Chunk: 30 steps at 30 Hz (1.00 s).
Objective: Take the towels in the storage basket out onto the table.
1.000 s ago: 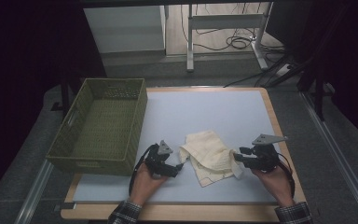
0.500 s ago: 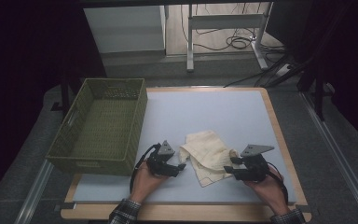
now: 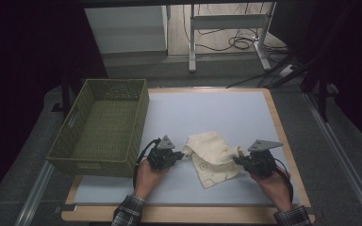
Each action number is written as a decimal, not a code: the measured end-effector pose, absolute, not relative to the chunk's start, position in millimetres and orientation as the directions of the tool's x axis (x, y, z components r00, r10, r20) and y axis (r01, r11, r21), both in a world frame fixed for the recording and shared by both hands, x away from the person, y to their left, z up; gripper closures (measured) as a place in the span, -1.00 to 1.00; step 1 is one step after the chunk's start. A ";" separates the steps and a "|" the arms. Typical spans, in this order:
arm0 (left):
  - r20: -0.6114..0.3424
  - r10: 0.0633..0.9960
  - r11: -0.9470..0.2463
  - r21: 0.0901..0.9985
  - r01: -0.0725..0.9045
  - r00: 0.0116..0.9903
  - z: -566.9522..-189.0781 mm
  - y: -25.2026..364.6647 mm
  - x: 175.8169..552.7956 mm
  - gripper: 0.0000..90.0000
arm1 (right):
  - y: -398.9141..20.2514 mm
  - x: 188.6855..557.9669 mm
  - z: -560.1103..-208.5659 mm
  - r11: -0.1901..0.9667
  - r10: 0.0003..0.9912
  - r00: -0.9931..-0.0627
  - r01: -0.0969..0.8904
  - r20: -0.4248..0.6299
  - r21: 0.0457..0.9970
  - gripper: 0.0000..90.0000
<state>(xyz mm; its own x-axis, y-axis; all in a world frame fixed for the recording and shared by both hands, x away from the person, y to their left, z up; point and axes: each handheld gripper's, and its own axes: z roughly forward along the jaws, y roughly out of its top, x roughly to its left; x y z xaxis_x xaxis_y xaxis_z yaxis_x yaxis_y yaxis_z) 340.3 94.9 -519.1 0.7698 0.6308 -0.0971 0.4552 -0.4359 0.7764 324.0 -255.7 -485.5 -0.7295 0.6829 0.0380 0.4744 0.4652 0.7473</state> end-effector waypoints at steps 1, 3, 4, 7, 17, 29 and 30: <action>-0.097 0.631 -0.436 0.776 0.455 0.770 -519.1 94.9 340.3 0.95 | -255.7 324.0 -485.5 0.465 0.683 -0.729 0.474 0.038 0.747 0.89; -0.081 0.636 -0.435 0.784 0.443 0.767 -509.5 94.5 345.1 0.95 | -261.1 325.8 -477.8 0.462 0.690 -0.723 0.468 0.026 0.754 0.88; -0.069 0.640 -0.435 0.788 0.435 0.765 -504.9 94.3 348.0 0.95 | -266.2 328.4 -470.6 0.460 0.701 -0.713 0.464 0.012 0.758 0.87; -0.041 0.651 -0.436 0.797 0.418 0.758 -492.8 93.3 359.3 0.95 | -271.6 332.5 -464.2 0.458 0.713 -0.701 0.461 -0.004 0.760 0.87; 0.014 0.680 -0.459 0.787 0.411 0.733 -464.8 75.0 410.3 0.94 | -294.2 373.7 -443.0 0.389 0.775 -0.632 0.496 0.016 0.777 0.87; 0.104 0.718 -0.514 0.747 0.423 0.689 -447.2 47.4 464.1 0.92 | -307.4 431.3 -442.5 0.319 0.837 -0.544 0.567 0.055 0.760 0.87; 0.095 0.723 -0.512 0.739 0.437 0.685 -448.9 46.1 469.4 0.87 | -308.5 439.1 -445.5 0.309 0.846 -0.530 0.576 0.058 0.757 0.81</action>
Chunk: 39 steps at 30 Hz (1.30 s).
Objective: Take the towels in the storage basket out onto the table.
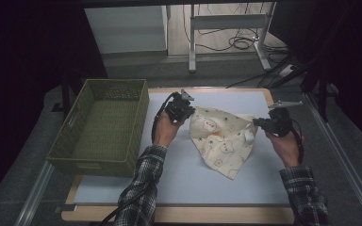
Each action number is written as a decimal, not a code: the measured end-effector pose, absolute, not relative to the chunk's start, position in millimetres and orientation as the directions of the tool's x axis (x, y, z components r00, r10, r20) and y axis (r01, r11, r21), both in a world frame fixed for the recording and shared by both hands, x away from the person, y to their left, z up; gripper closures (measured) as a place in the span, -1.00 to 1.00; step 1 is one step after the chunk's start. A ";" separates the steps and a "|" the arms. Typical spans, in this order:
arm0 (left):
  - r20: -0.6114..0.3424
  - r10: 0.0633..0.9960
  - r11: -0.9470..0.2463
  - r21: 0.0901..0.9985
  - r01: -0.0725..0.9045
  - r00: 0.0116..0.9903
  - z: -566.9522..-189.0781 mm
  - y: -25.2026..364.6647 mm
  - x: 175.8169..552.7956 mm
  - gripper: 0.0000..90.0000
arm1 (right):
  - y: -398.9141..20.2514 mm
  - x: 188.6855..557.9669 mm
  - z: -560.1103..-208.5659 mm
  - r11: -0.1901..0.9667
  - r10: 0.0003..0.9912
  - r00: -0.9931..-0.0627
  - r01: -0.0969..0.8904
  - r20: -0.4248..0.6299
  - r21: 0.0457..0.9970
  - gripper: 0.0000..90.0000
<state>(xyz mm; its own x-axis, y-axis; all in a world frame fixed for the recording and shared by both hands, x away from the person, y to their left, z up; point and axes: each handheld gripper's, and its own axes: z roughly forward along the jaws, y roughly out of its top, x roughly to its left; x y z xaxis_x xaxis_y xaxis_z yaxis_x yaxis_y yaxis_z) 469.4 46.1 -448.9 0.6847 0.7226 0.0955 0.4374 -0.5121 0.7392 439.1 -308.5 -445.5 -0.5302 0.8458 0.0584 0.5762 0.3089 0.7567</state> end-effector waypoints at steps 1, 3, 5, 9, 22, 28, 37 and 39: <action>0.093 0.732 -0.507 0.736 0.448 0.675 -451.4 44.7 473.2 0.72 | -309.0 441.9 -447.0 0.305 0.850 -0.523 0.580 0.059 0.755 0.72; 0.073 0.740 -0.492 0.737 0.463 0.669 -455.8 44.0 477.3 0.56 | -309.4 443.0 -448.1 0.300 0.855 -0.516 0.583 0.058 0.755 0.68; 0.080 0.741 -0.493 0.739 0.459 0.666 -459.2 45.4 475.6 0.32 | -310.6 439.1 -449.4 0.307 0.850 -0.524 0.578 0.055 0.756 0.58; 0.054 0.755 -0.463 0.751 0.471 0.654 -466.3 53.2 466.5 0.21 | -311.3 430.9 -451.6 0.324 0.842 -0.537 0.573 0.046 0.753 0.53; -0.103 0.701 -0.402 0.761 0.510 0.706 -499.8 63.6 406.7 -0.19 | -288.1 362.9 -492.2 0.413 0.727 -0.680 0.543 0.094 0.731 0.51; -0.127 0.686 -0.404 0.753 0.520 0.716 -516.6 64.6 387.9 -0.31 | -273.8 338.0 -502.0 0.436 0.673 -0.730 0.524 0.122 0.731 0.48; -0.152 0.649 -0.408 0.757 0.510 0.745 -526.8 72.3 361.3 -0.21 | -246.2 310.8 -524.4 0.506 0.621 -0.779 0.483 0.086 0.715 0.43; -0.153 0.646 -0.407 0.759 0.507 0.748 -527.1 73.0 358.6 -0.21 | -245.2 309.4 -524.3 0.518 0.631 -0.774 0.470 0.053 0.715 0.59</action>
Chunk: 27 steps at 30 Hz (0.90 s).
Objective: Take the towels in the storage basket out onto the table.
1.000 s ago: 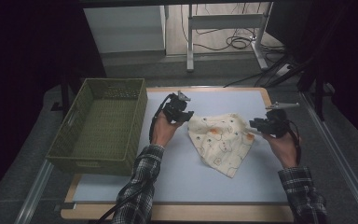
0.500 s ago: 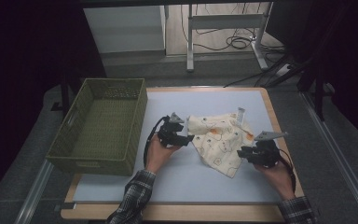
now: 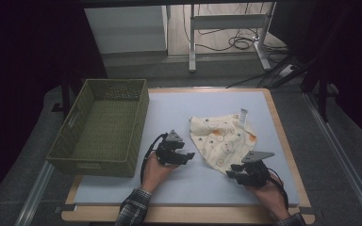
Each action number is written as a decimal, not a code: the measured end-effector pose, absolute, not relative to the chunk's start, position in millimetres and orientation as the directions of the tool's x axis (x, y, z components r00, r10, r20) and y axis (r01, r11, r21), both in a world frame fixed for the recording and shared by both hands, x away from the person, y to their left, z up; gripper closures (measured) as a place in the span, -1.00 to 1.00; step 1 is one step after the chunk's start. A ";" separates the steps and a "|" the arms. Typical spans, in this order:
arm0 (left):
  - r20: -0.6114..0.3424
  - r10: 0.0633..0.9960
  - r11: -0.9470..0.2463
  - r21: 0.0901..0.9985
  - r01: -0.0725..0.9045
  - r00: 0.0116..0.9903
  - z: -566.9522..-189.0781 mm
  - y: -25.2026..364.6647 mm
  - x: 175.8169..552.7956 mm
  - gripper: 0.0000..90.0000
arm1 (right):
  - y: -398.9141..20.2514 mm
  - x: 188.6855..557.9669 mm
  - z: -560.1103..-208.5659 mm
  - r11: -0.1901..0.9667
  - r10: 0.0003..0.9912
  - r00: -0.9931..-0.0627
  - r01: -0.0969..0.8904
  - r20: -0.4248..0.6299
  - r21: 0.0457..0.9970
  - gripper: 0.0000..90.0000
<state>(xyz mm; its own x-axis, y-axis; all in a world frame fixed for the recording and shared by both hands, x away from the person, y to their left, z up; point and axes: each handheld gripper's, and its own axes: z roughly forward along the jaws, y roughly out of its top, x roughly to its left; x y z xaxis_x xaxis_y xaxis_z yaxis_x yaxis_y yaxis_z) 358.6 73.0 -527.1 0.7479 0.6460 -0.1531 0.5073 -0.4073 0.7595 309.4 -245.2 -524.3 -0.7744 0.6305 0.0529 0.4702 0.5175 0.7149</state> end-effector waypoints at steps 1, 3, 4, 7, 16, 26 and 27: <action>-0.159 0.643 -0.405 0.760 0.509 0.749 -527.0 73.0 357.9 -0.21 | -244.4 308.2 -524.2 0.537 0.631 -0.776 0.450 0.015 0.714 0.72; -0.176 0.632 -0.395 0.765 0.509 0.755 -526.4 70.7 356.5 -0.21 | -243.4 305.0 -523.8 0.554 0.620 -0.785 0.436 -0.001 0.710 0.99; -0.180 0.625 -0.395 0.766 0.507 0.759 -525.8 69.4 356.3 -0.20 | -243.6 304.1 -523.1 0.560 0.620 -0.785 0.433 -0.010 0.706 0.99; -0.178 0.613 -0.403 0.768 0.498 0.770 -523.6 63.8 355.4 -0.18 | -250.5 302.7 -519.7 0.572 0.636 -0.770 0.432 -0.044 0.697 0.99; -0.185 0.556 -0.428 0.772 0.470 0.811 -520.5 39.9 354.6 -0.06 | -297.8 306.8 -509.1 0.506 0.729 -0.683 0.491 -0.047 0.710 0.99; -0.152 0.488 -0.537 0.723 0.434 0.859 -532.3 -1.9 352.5 0.22 | -342.7 307.8 -509.0 0.433 0.793 -0.609 0.546 -0.015 0.717 0.99; -0.131 0.490 -0.538 0.732 0.417 0.862 -533.9 -3.4 351.2 0.33 | -346.2 307.4 -510.2 0.423 0.795 -0.607 0.550 -0.004 0.720 0.99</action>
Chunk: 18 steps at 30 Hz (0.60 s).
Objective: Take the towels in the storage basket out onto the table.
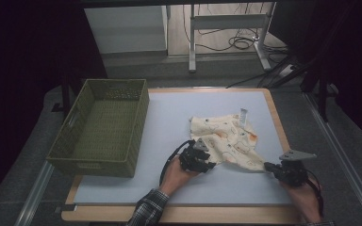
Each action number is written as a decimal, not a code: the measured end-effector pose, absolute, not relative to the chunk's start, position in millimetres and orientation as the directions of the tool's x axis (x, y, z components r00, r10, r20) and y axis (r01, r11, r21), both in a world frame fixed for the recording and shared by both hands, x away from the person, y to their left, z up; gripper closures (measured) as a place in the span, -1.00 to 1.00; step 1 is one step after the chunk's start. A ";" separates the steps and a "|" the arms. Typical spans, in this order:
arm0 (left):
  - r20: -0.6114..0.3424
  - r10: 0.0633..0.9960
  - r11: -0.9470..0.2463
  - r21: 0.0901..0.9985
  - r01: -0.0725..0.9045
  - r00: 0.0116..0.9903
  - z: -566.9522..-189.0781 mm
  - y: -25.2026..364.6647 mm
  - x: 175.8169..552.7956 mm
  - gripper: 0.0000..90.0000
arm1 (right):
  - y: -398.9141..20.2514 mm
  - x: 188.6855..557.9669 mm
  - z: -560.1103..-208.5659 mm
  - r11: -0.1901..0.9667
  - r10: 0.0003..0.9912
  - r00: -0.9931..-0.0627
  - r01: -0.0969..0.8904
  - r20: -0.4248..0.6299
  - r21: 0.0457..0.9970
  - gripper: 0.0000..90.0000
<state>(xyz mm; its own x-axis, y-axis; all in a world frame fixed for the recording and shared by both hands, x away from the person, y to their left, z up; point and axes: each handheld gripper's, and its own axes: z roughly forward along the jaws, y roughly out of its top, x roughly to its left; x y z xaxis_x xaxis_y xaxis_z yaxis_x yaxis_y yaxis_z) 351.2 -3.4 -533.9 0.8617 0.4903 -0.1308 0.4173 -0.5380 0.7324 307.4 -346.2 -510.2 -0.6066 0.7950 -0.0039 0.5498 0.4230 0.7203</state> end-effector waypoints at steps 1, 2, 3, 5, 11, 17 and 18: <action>-0.110 0.499 -0.543 0.734 0.409 0.860 -534.2 -3.7 350.5 0.33 | -346.2 307.4 -510.2 0.423 0.795 -0.607 0.550 -0.004 0.720 0.99; -0.118 0.488 -0.549 0.730 0.408 0.865 -533.8 -2.2 350.6 0.68 | -347.9 306.8 -510.6 0.419 0.795 -0.606 0.552 0.002 0.721 0.99; -0.118 0.488 -0.549 0.730 0.408 0.865 -533.8 -2.2 350.6 0.86 | -347.9 306.8 -510.6 0.419 0.795 -0.606 0.552 0.002 0.721 0.99; -0.121 0.480 -0.550 0.730 0.405 0.869 -533.7 -0.6 349.1 0.93 | -348.4 306.5 -510.4 0.412 0.793 -0.609 0.552 0.013 0.725 0.99; -0.134 0.491 -0.521 0.747 0.413 0.861 -518.9 27.5 341.6 0.95 | -344.2 300.4 -504.8 0.412 0.774 -0.632 0.538 0.029 0.735 0.98; -0.138 0.514 -0.498 0.755 0.425 0.847 -510.4 64.1 321.5 0.95 | -334.1 290.5 -504.3 0.428 0.747 -0.664 0.522 0.037 0.737 0.98; -0.140 0.517 -0.498 0.753 0.430 0.844 -511.4 68.9 317.7 0.95 | -332.5 288.6 -505.1 0.432 0.743 -0.668 0.522 0.038 0.735 0.98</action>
